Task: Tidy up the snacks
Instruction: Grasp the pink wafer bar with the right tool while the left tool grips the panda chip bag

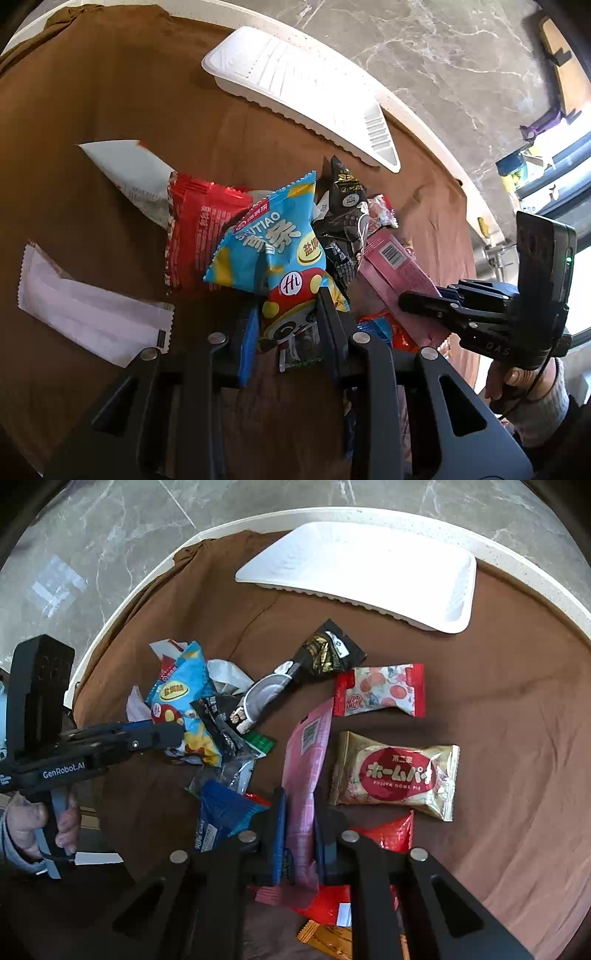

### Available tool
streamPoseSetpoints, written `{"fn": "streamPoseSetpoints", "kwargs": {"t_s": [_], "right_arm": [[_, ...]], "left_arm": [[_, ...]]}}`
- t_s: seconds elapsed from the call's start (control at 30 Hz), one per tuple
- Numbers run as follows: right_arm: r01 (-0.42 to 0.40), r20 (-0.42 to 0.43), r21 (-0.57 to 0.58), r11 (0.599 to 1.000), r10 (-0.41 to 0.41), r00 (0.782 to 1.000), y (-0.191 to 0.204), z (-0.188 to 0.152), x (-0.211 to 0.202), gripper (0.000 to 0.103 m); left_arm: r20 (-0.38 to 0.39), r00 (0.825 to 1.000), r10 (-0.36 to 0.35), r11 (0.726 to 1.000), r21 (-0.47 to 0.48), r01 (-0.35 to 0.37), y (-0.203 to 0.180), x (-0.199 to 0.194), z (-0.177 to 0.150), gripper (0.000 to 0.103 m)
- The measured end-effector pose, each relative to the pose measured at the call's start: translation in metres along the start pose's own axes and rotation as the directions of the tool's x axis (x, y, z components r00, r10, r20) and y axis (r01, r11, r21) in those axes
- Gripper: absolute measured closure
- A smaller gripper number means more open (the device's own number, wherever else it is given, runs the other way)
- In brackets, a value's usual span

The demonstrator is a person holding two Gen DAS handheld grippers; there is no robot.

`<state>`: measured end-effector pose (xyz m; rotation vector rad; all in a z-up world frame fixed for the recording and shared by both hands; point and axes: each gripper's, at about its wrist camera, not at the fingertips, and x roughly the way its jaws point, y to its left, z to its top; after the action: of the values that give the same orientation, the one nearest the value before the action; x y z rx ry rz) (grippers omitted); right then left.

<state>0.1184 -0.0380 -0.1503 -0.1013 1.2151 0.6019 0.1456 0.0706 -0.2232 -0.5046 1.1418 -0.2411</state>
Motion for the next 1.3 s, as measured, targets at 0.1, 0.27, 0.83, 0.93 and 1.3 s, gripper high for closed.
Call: {"fn": "streamPoseSetpoints", "kwargs": {"t_s": [0.1,0.27,0.83,0.93,1.3], "right_arm": [[-0.064,0.021,0.051,0.997,0.063,0.998,-0.005,0.001,-0.002,0.088],[-0.173,0.056,0.142,0.975,0.167,0.984,-0.017,0.0,-0.011,0.088],[-0.45,0.296,0.311,0.837,0.365,0.883,-0.068,0.07,-0.044,0.088],[-0.458,0.314,0.333,0.824,0.361,0.878,-0.078,0.085,-0.036,0.088],[-0.421,0.24,0.308,0.853,0.358,0.902,-0.075,0.101,-0.01,0.089]], "left_arm": [[0.003,1.0,-0.02,1.0,-0.006,0.02,0.003,-0.003,0.0,0.078],[0.013,0.999,-0.052,0.999,0.009,0.052,0.001,-0.015,0.005,0.078],[0.046,0.979,-0.198,0.979,0.063,0.195,-0.007,-0.027,0.111,0.096],[0.025,0.984,-0.176,0.982,0.078,0.174,-0.006,-0.008,0.131,0.098],[-0.125,0.99,0.059,0.988,0.151,-0.04,0.02,0.025,0.139,0.097]]}}
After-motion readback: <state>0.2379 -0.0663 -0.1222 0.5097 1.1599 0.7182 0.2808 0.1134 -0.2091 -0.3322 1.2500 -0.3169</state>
